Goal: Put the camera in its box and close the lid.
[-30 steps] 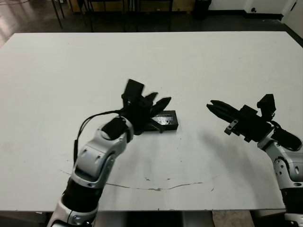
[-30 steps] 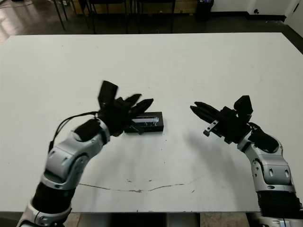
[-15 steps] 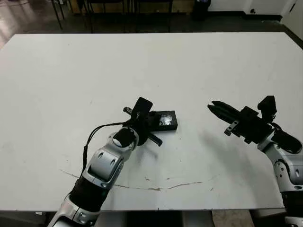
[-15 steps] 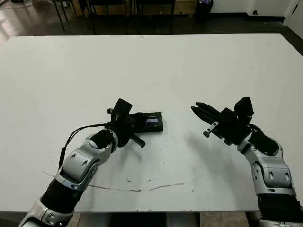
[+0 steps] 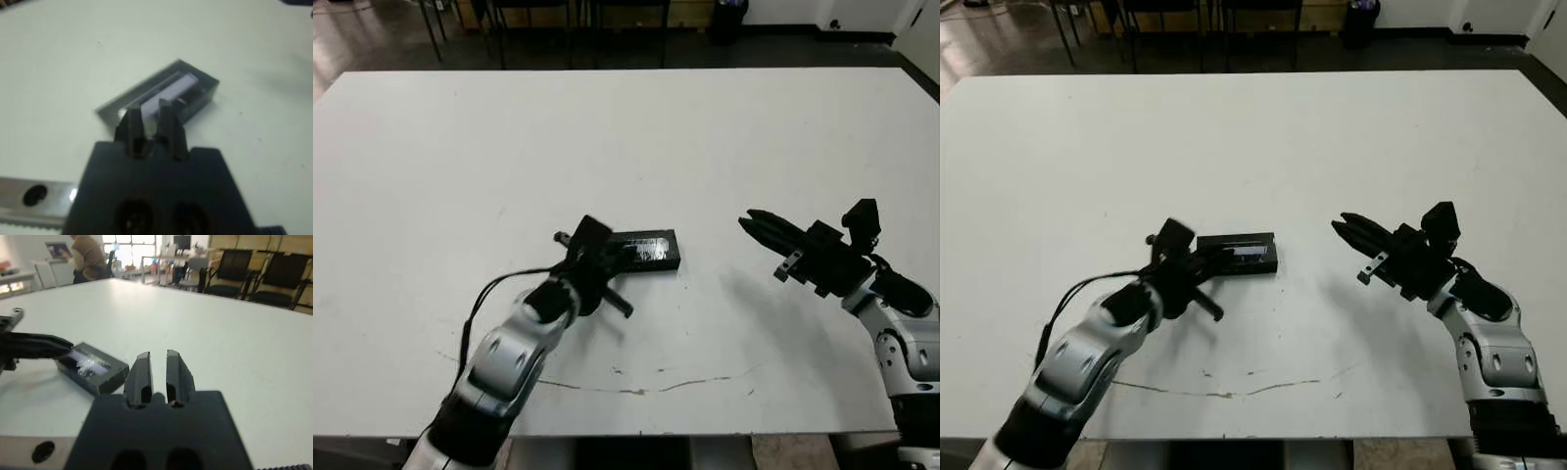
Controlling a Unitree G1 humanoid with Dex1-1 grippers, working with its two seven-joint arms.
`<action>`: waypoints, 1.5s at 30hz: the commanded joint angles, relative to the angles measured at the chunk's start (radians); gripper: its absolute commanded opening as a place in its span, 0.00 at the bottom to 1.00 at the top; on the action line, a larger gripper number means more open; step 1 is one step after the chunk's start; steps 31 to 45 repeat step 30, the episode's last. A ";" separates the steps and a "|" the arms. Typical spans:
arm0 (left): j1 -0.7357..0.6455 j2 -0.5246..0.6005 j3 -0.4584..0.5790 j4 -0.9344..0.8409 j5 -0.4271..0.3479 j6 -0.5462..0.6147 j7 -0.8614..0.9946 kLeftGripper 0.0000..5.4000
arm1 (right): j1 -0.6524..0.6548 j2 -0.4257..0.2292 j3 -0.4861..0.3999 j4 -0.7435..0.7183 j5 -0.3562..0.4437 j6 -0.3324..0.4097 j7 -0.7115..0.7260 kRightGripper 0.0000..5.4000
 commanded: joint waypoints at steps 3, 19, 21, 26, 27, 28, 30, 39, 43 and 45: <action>0.024 -0.007 0.127 -0.030 -0.028 -0.247 0.030 0.00 | 0.017 0.035 -0.011 -0.022 -0.030 -0.058 -0.070 0.00; -0.015 -0.095 0.348 0.321 0.011 -0.678 0.276 0.00 | -0.037 0.201 0.080 0.011 -0.301 -0.170 -0.454 0.00; -0.015 -0.126 0.359 0.348 0.004 -0.681 0.314 0.00 | -0.034 0.228 0.095 0.021 -0.341 -0.179 -0.507 0.00; -0.015 -0.135 0.365 0.369 -0.025 -0.640 0.311 0.00 | -0.032 0.269 0.117 0.051 -0.391 -0.200 -0.571 0.00; -0.014 -0.131 0.365 0.370 -0.030 -0.634 0.303 0.00 | -0.032 0.271 0.119 0.050 -0.394 -0.194 -0.573 0.00; -0.013 -0.128 0.364 0.371 -0.033 -0.630 0.297 0.00 | -0.033 0.274 0.122 0.046 -0.396 -0.186 -0.576 0.00; -0.012 -0.122 0.362 0.370 -0.037 -0.626 0.286 0.00 | -0.031 0.282 0.125 0.035 -0.398 -0.165 -0.584 0.00; -0.012 -0.122 0.362 0.370 -0.037 -0.626 0.286 0.00 | -0.031 0.282 0.125 0.035 -0.398 -0.165 -0.584 0.00; -0.012 -0.122 0.362 0.370 -0.037 -0.626 0.286 0.00 | -0.031 0.282 0.125 0.035 -0.398 -0.165 -0.584 0.00; -0.012 -0.122 0.362 0.370 -0.037 -0.626 0.286 0.00 | -0.031 0.282 0.125 0.035 -0.398 -0.165 -0.584 0.00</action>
